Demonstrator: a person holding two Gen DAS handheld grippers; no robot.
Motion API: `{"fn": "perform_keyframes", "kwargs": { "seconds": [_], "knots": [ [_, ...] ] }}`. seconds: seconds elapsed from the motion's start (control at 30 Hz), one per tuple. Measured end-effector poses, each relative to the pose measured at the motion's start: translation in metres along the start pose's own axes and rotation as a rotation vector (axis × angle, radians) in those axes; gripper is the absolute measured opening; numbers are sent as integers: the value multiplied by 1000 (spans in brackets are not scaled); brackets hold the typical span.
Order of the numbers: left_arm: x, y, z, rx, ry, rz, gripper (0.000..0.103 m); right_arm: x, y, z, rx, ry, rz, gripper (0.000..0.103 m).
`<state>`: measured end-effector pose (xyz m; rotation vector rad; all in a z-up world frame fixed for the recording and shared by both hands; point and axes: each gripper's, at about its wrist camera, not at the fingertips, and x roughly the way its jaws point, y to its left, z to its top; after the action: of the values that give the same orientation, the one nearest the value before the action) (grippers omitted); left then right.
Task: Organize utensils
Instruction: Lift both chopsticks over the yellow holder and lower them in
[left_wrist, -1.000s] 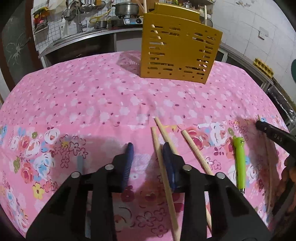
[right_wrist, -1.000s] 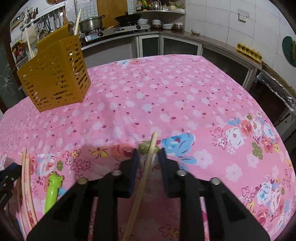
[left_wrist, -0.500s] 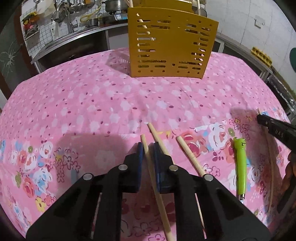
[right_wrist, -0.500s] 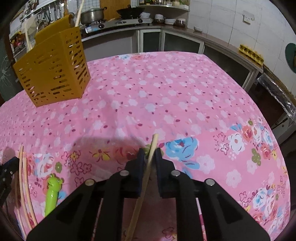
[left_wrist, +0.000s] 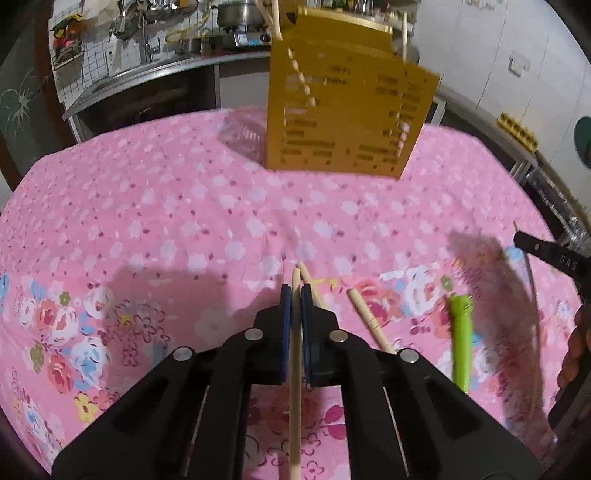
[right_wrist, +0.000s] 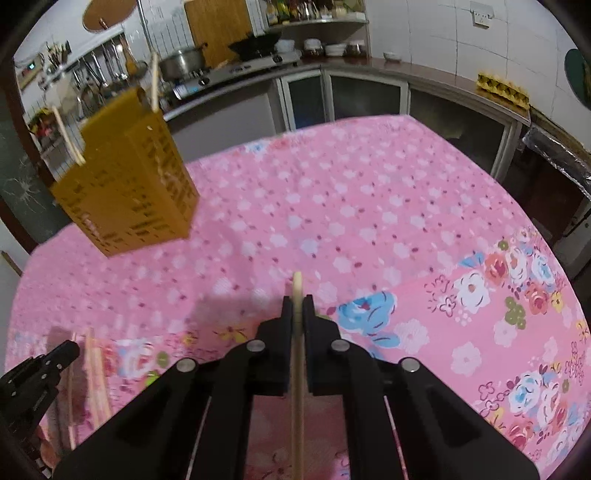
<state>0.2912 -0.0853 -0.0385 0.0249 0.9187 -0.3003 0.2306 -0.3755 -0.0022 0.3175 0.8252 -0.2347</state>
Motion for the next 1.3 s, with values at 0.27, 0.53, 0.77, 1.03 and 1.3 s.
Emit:
{"fn": "perform_keyframes", "kwargs": {
  "seconds": [0.27, 0.53, 0.77, 1.03, 1.3],
  "knots": [
    [-51, 10, 18, -49, -161, -59, 4, -41, 9, 10, -4, -142, 91, 6],
    [-81, 15, 34, -60, -292, -79, 4, -77, 21, 12, -41, -311, 194, 6],
    [-102, 14, 51, -33, -407, -82, 4, -87, 37, 25, -84, -393, 243, 6],
    [-129, 5, 97, 14, -548, -59, 4, -108, 65, 58, -155, -612, 295, 6],
    [-160, -12, 162, 53, -717, -51, 4, -122, 96, 121, -123, -825, 408, 6]
  ]
}}
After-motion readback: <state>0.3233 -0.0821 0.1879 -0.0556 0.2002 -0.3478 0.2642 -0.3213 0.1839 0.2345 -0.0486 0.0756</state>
